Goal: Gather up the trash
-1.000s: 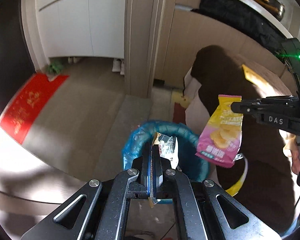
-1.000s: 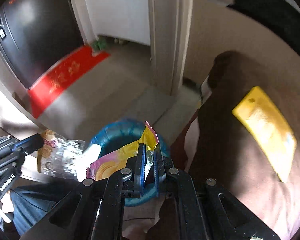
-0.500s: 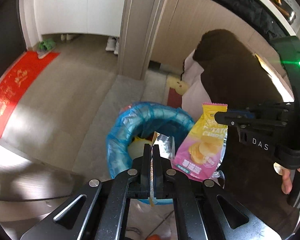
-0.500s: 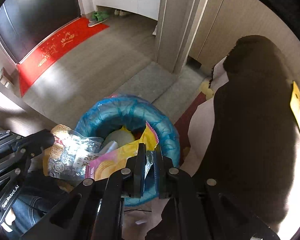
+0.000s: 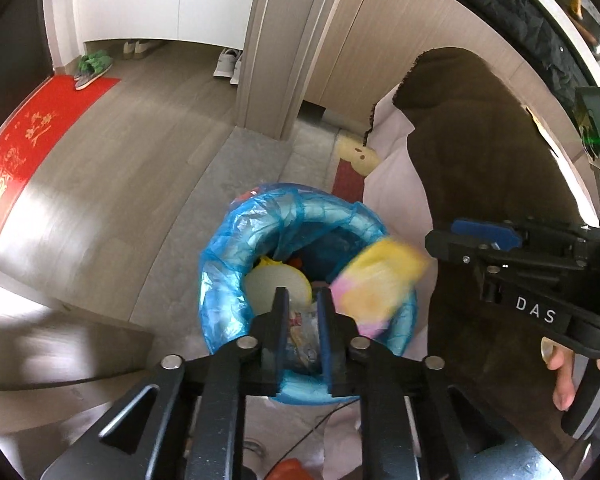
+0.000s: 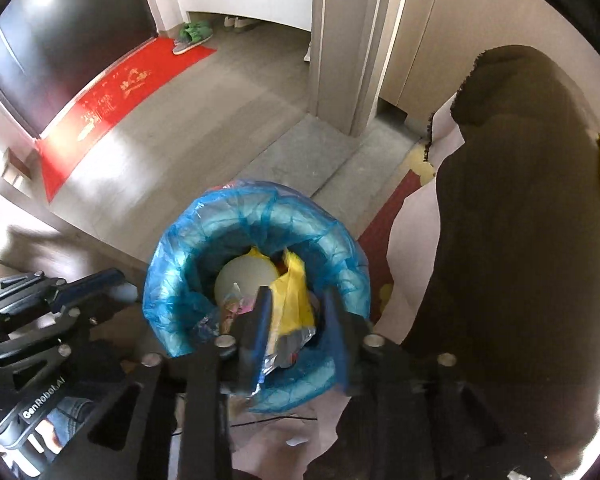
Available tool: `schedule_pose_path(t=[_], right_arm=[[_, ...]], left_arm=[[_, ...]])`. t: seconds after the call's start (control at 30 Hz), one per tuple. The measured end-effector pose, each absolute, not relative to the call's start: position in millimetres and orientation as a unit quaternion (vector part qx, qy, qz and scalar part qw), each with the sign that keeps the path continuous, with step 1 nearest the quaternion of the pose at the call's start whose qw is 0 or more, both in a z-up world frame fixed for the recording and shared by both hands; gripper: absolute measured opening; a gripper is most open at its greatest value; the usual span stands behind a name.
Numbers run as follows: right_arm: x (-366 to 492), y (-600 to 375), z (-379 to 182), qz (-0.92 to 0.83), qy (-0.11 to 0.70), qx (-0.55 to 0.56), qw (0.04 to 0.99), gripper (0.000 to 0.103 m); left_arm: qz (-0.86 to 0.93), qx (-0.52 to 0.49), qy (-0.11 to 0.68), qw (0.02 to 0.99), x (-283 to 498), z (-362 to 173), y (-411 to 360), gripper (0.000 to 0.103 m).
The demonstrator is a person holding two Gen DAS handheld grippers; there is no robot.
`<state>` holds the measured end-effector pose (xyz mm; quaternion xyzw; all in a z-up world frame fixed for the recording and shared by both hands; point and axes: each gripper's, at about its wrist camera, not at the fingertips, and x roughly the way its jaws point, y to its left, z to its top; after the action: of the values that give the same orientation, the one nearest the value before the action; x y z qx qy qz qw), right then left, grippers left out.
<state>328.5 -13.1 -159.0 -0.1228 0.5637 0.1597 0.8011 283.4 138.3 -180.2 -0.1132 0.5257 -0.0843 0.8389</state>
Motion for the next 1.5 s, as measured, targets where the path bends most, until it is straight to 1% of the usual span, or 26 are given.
schedule_pose_path(t=[0.07,0.13,0.4,0.53,0.77,0.9,0.97,1.17,1.4,1.5], right_arm=[[327.7,-15.2,-156.2,0.162,0.562,-0.113,0.804,0.032],[326.8,-17.3,-152.5,0.163,0.560,-0.105,0.805,0.035],[310.4,-35.3,-117.3,0.168,0.534,-0.070,0.826,0.036],[283.1,-52.4,-85.5,0.177,0.497,-0.052,0.848,0.036],[208.2,-91.9,-26.4,0.206,0.403,-0.013,0.892,0.036],[163.3,-112.5,-4.3,0.210,0.361,-0.004,0.909,0.039],[143.9,-118.0,2.2,0.211,0.347,-0.002,0.914,0.039],[81.6,-142.9,8.3,0.204,0.313,0.008,0.928,0.039],[30.4,-168.3,8.1,0.178,0.302,0.014,0.936,0.040],[10.4,-177.7,10.6,0.169,0.301,0.025,0.938,0.040]], left_arm=[[-0.083,-0.123,0.528,0.836,282.9,-178.7,138.5,0.022],[-0.079,-0.129,0.527,0.836,281.8,-174.2,139.2,0.023],[-0.043,-0.125,0.492,0.860,256.2,-124.1,134.7,0.023],[-0.015,-0.108,0.458,0.882,225.4,-87.2,122.4,0.023],[0.018,-0.080,0.381,0.921,149.4,-28.2,88.6,0.023],[0.023,-0.070,0.350,0.934,103.8,-4.3,71.7,0.023],[0.026,-0.063,0.340,0.938,83.5,3.2,65.2,0.023],[0.026,-0.056,0.344,0.937,34.6,7.8,43.9,0.023],[0.037,-0.038,0.324,0.945,-4.1,10.6,15.8,0.023],[0.040,-0.047,0.329,0.942,-13.7,12.8,14.1,0.023]])
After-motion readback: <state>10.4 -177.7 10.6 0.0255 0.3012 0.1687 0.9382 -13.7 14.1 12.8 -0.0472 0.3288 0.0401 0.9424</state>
